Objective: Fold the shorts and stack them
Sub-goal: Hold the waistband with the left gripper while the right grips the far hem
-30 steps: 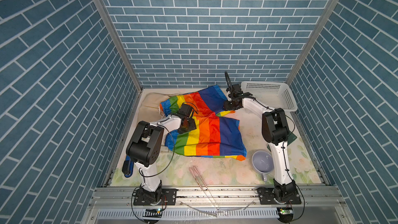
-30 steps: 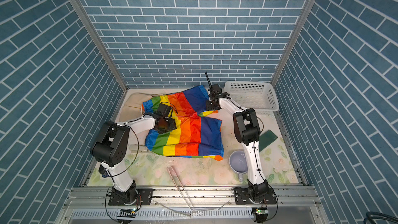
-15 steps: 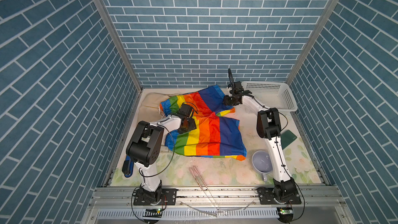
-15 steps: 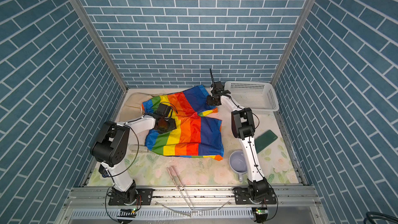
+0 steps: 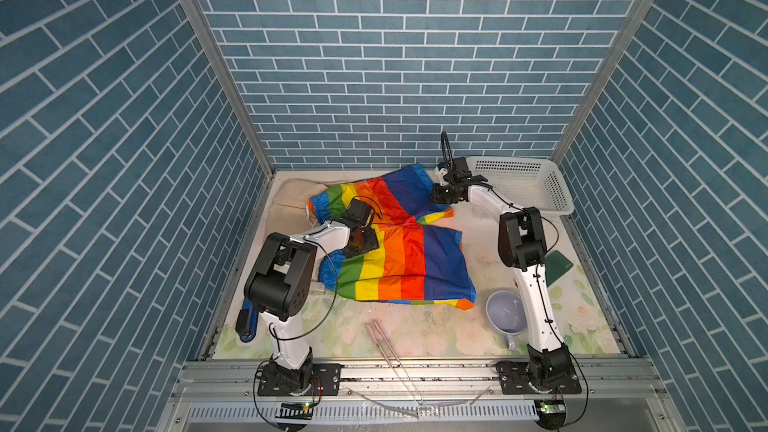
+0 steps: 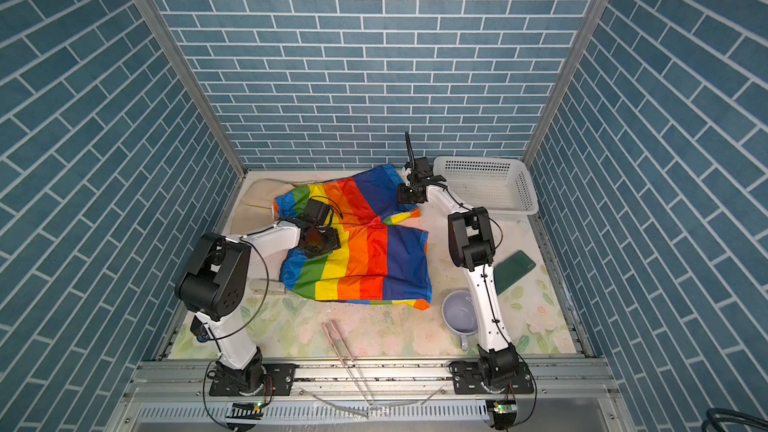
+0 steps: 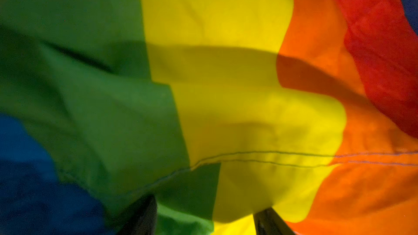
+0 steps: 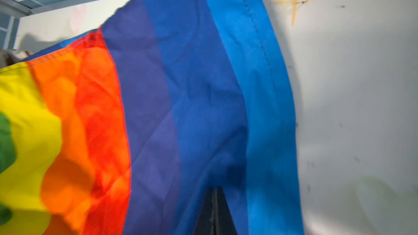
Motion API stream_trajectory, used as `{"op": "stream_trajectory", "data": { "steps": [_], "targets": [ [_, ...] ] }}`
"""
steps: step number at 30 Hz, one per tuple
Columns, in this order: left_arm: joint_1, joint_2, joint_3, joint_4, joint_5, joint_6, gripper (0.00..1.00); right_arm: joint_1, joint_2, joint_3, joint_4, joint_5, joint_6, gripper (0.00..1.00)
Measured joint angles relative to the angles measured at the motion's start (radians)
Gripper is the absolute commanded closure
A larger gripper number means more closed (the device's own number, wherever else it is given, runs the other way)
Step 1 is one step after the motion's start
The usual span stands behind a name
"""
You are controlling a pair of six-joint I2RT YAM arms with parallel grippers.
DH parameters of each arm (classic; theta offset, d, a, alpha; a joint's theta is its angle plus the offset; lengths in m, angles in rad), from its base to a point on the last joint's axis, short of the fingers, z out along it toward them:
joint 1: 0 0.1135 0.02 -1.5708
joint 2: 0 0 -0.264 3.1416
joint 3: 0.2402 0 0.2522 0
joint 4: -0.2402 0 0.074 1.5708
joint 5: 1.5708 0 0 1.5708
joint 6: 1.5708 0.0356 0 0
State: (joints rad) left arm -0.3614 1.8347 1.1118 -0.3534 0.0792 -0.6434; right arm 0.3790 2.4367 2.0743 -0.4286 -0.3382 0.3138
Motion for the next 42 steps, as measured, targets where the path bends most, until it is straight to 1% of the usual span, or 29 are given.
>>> {"op": "stream_trajectory", "data": {
  "steps": [4,7,8,9,10,11,12,13,14,20,22,31,34,36,37,40,41,42],
  "targets": [
    [0.002,0.000,0.000,0.000,0.003,0.000,0.33,-0.001,-0.179,-0.132,0.047,0.003,0.000,1.00],
    [0.002,-0.003,-0.003,0.000,0.005,0.000,0.33,-0.001,-0.295,-0.198,0.086,0.005,0.000,1.00],
    [0.003,-0.006,-0.006,0.001,0.005,0.000,0.33,-0.001,-0.314,-0.206,0.096,0.006,0.000,0.97],
    [0.003,-0.010,-0.012,0.003,0.006,0.001,0.33,-0.001,-0.327,-0.208,0.102,0.008,0.001,0.80],
    [0.003,-0.013,-0.015,0.006,0.008,0.001,0.33,-0.001,-0.329,-0.206,0.106,0.009,0.002,0.65],
    [0.004,-0.015,-0.019,0.009,0.009,0.001,0.33,-0.001,-0.325,-0.206,0.105,0.010,-0.002,0.56],
    [0.004,-0.019,-0.023,0.011,0.009,0.000,0.33,-0.001,-0.311,-0.204,0.098,0.010,-0.006,0.51],
    [0.004,-0.023,-0.029,0.012,0.009,0.000,0.33,-0.001,-0.287,-0.193,0.086,0.011,-0.008,0.48],
    [0.004,-0.025,-0.032,0.012,0.010,0.000,0.33,-0.001,-0.261,-0.180,0.076,0.013,-0.008,0.46],
    [0.004,-0.028,-0.035,0.011,0.013,0.000,0.33,-0.001,-0.077,-0.131,0.005,0.039,-0.009,0.44],
    [0.004,-0.028,-0.035,0.011,0.012,0.000,0.33,-0.001,-0.030,-0.111,-0.020,0.049,-0.009,0.44],
    [0.004,-0.029,-0.033,0.001,0.016,-0.001,0.33,0.000,0.075,0.083,-0.029,0.058,-0.016,0.44],
    [0.004,-0.027,-0.031,-0.001,0.017,0.000,0.33,0.005,0.134,0.145,-0.031,0.052,-0.021,0.46],
    [0.004,-0.023,-0.023,-0.008,0.019,-0.001,0.33,0.012,0.158,0.186,-0.045,0.053,-0.024,0.53],
    [0.004,-0.021,-0.021,-0.009,0.020,-0.001,0.33,0.016,0.170,0.208,-0.052,0.053,-0.026,0.60],
    [0.004,-0.019,-0.018,-0.012,0.023,-0.001,0.33,0.033,0.190,0.233,-0.061,0.052,-0.029,0.95],
    [0.004,-0.017,-0.016,-0.012,0.023,-0.001,0.33,0.038,0.191,0.234,-0.069,0.052,-0.024,1.00],
    [0.005,-0.017,-0.016,-0.013,0.024,-0.001,0.33,0.042,0.192,0.233,-0.074,0.051,-0.017,1.00]
  ]
}}
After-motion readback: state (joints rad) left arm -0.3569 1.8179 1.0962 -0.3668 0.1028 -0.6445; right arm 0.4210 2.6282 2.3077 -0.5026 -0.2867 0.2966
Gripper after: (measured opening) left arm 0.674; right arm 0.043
